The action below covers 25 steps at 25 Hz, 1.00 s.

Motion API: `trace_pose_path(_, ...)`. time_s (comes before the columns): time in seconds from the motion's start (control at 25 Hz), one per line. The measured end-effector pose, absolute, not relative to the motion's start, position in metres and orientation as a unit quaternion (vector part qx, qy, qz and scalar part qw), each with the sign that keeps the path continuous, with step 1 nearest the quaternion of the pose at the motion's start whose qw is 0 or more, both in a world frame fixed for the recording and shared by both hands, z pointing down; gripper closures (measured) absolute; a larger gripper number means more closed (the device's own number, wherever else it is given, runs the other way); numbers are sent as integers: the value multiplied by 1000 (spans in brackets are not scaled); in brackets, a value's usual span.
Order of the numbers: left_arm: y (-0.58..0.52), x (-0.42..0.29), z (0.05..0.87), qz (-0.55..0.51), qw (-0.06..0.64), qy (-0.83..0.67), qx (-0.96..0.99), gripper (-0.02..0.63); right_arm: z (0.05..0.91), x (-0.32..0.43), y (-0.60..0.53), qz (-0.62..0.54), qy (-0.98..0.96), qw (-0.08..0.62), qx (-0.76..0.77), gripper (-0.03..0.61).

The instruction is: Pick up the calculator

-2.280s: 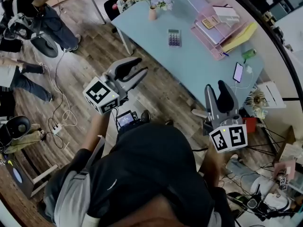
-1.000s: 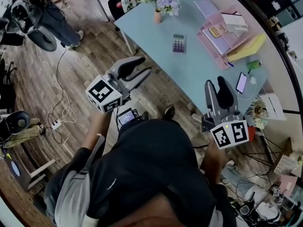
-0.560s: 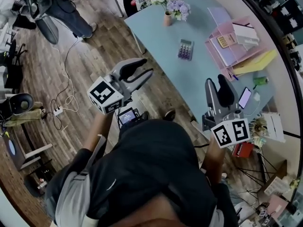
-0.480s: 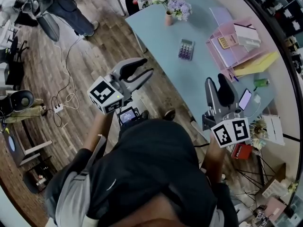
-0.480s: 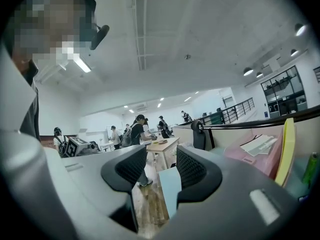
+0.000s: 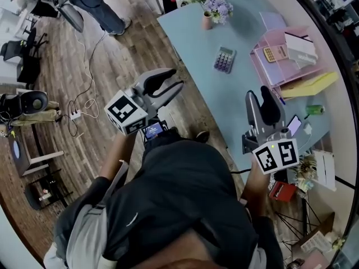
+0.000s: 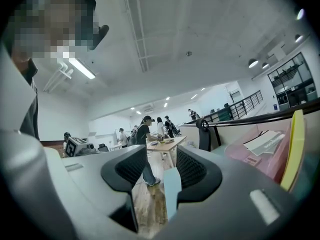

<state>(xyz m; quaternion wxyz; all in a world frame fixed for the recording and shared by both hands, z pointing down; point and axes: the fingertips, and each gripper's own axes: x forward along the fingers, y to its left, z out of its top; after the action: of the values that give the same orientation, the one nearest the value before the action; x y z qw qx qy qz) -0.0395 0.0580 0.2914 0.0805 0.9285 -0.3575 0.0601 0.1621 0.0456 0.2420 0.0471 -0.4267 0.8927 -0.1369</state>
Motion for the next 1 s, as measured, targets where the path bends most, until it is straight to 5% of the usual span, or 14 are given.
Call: trace_pose_path(1.0,-26,-1,298,60,85,-221,970,456,247,184,29,-138,823,41,-550,408)
